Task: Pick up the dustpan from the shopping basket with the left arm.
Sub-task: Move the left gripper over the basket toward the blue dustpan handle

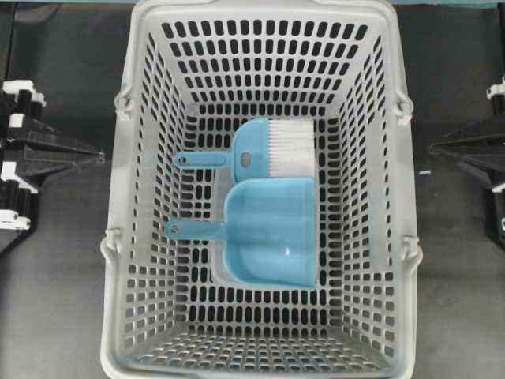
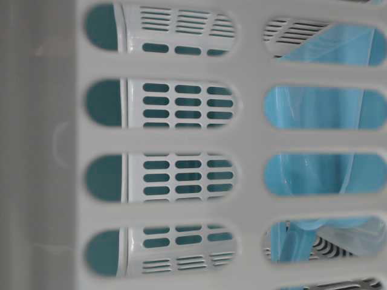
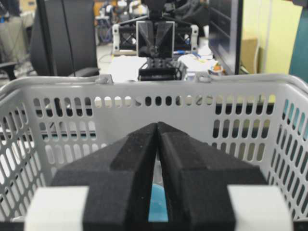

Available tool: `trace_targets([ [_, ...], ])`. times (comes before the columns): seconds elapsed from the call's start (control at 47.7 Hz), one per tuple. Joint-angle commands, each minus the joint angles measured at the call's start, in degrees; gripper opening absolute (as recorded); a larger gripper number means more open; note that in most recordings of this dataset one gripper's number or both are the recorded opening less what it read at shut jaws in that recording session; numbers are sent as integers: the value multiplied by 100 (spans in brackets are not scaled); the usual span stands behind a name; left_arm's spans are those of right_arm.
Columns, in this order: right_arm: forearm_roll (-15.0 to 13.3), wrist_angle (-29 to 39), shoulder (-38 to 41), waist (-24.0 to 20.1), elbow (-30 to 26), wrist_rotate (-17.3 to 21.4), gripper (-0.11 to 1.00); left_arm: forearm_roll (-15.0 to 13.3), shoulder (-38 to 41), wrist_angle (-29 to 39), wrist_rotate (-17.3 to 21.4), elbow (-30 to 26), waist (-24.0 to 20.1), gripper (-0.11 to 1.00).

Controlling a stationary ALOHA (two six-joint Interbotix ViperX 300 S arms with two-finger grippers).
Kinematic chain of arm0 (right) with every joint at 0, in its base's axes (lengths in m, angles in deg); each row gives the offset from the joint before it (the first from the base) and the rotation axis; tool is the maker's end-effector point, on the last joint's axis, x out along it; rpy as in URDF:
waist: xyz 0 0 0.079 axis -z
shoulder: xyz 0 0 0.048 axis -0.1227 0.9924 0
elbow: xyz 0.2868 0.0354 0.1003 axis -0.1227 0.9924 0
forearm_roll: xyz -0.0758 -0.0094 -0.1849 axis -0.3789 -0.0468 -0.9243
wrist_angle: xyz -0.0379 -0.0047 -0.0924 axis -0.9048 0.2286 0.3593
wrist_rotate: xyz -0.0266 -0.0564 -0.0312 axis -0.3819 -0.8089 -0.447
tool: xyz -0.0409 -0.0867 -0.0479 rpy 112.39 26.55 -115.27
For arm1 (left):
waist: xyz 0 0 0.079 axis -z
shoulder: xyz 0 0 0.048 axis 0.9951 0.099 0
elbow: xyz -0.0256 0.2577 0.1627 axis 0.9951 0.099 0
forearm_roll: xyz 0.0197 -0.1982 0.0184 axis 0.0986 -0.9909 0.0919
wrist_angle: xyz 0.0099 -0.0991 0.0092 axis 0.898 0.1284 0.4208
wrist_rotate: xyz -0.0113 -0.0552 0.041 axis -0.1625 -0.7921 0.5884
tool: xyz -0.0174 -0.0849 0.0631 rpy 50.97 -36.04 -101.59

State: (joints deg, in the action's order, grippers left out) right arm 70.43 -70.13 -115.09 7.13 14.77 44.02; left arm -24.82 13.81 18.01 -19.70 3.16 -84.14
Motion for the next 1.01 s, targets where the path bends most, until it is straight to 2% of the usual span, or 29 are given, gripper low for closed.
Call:
trace_targets([
  [0.0,18,-9,0,-18,-141,44,0,229,-35,396,-88,-431,88,6],
  [0.084,132,378,-97,-18,-185,79,0,229,26,1204,-158,-879,114,0],
  [0.356,149,2391,-606,-26,-598,229,0,237,615,3401,-176,-2329,343,0],
  [0.545,141,3111,-861,-26,-738,220,0,237,1266,4210,-193,-3129,475,0],
  [0.776,149,3647,-984,-26,-791,229,1,229,2188,4790,-211,-3902,483,0],
  [0.881,149,3656,-993,-53,-773,229,11,229,2698,5168,-202,-4245,483,0],
  [0.985,149,3647,-993,-44,-738,229,32,237,3164,5704,-211,-4632,483,0],
])
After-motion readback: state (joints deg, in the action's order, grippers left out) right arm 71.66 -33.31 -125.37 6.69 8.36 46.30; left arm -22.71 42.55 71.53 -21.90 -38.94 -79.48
